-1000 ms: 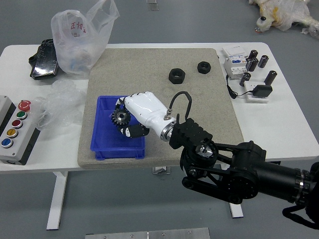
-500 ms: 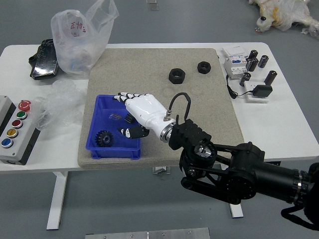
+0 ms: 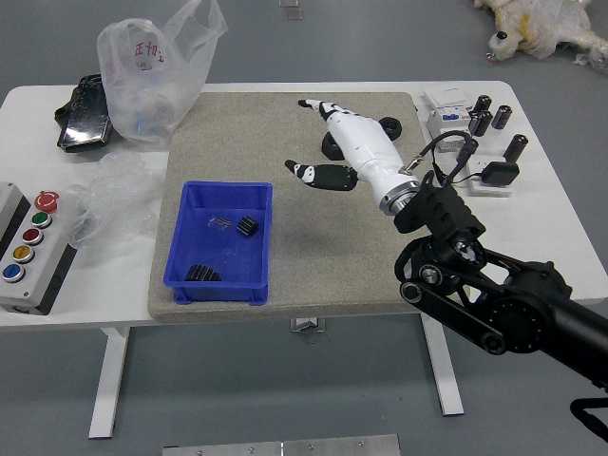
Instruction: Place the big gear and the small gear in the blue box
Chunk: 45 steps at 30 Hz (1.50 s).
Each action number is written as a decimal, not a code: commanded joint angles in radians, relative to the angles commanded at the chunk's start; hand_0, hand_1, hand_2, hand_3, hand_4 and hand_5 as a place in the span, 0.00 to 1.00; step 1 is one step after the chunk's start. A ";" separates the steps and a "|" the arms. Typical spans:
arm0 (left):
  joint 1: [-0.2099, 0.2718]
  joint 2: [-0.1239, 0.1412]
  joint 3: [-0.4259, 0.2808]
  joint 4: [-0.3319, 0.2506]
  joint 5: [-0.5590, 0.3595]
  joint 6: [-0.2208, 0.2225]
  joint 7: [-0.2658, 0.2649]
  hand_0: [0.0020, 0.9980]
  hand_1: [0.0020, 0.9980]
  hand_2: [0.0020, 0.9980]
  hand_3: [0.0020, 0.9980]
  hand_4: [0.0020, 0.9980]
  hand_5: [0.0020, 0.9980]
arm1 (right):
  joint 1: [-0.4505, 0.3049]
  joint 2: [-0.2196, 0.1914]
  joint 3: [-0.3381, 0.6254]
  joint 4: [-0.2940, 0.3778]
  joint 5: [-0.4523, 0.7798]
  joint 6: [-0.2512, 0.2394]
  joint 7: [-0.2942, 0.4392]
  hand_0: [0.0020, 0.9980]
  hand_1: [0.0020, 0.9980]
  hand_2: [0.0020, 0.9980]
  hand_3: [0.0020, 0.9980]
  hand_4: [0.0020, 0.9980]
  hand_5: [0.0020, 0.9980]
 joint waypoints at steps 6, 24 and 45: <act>-0.005 -0.001 0.015 0.003 -0.012 0.003 -0.010 0.74 0.62 0.62 0.78 0.77 0.64 | -0.112 -0.051 0.157 -0.016 0.110 -0.030 0.087 0.58 0.81 0.85 0.85 0.76 0.36; -0.019 0.014 0.042 0.008 -0.027 0.007 -0.031 0.74 0.62 0.62 0.78 0.77 0.63 | -0.386 -0.094 0.512 -0.023 0.568 0.036 0.462 0.54 0.69 0.75 0.74 0.78 0.41; -0.013 0.007 0.075 0.011 -0.082 0.018 -0.038 0.74 0.62 0.62 0.78 0.77 0.62 | -0.429 -0.109 0.624 0.042 0.907 0.095 0.610 0.55 0.66 0.70 0.69 0.79 0.45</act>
